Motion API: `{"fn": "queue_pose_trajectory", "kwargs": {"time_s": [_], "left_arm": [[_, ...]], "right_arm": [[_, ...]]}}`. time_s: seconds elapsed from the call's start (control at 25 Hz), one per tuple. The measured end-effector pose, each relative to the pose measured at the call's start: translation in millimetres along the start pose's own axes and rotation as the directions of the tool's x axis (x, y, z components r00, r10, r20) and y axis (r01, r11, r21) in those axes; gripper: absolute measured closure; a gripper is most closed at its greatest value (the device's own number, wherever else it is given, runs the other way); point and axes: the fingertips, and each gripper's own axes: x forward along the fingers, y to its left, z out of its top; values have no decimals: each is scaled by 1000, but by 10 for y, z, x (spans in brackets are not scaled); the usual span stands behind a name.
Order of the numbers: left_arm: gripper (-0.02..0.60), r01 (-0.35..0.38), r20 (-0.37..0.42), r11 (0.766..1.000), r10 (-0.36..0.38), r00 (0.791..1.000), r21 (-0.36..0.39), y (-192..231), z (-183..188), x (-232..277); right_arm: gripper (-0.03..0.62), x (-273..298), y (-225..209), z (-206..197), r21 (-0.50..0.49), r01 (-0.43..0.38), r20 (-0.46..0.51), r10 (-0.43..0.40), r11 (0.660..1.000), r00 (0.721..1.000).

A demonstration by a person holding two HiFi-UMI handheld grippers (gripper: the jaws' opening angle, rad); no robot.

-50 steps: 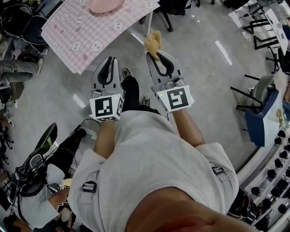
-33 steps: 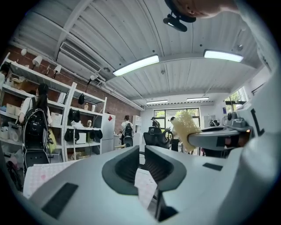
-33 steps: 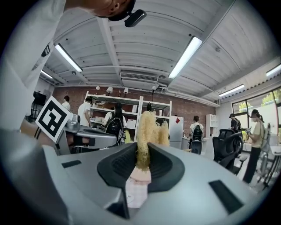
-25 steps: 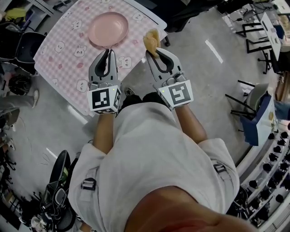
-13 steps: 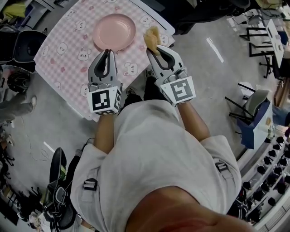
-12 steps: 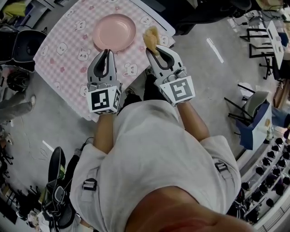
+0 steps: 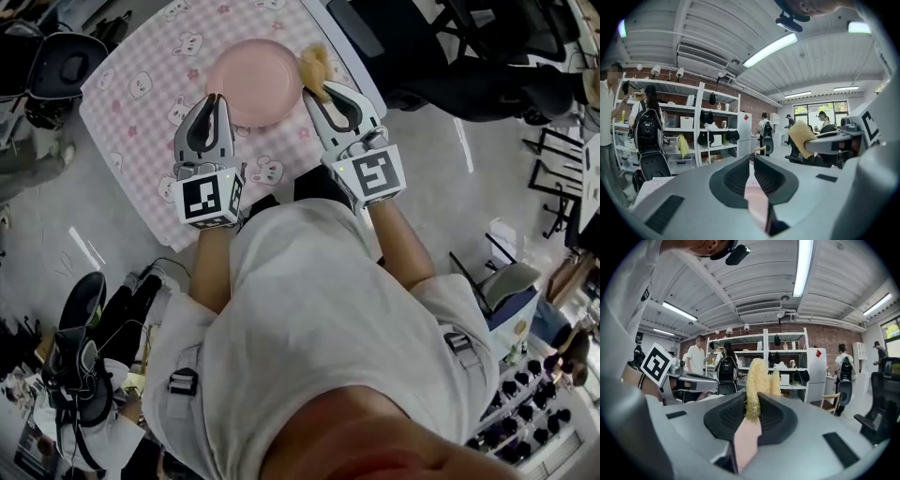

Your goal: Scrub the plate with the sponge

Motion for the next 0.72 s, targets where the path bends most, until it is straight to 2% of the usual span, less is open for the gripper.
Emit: {"fn": "queue_pose_trajectory", "kwargs": {"time_s": [0.16, 0.32, 0.52, 0.72], "left_arm": [[540, -101, -66, 994, 98, 993, -50, 57, -103, 325], [540, -239, -165, 966, 221, 961, -100, 86, -375, 398], [538, -343, -302, 932, 296, 906, -118, 158, -884, 336], [538, -446, -469, 879, 326, 821, -169, 302, -1515, 147]], "right_arm": [[533, 396, -289, -70, 35, -144, -17, 145, 989, 989], [533, 716, -412, -279, 18, -306, -70, 307, 952, 949], [531, 1000, -354, -631, 32, -434, -143, 433, 901, 890], [531, 1107, -137, -962, 102, -509, -204, 519, 855, 830]]}}
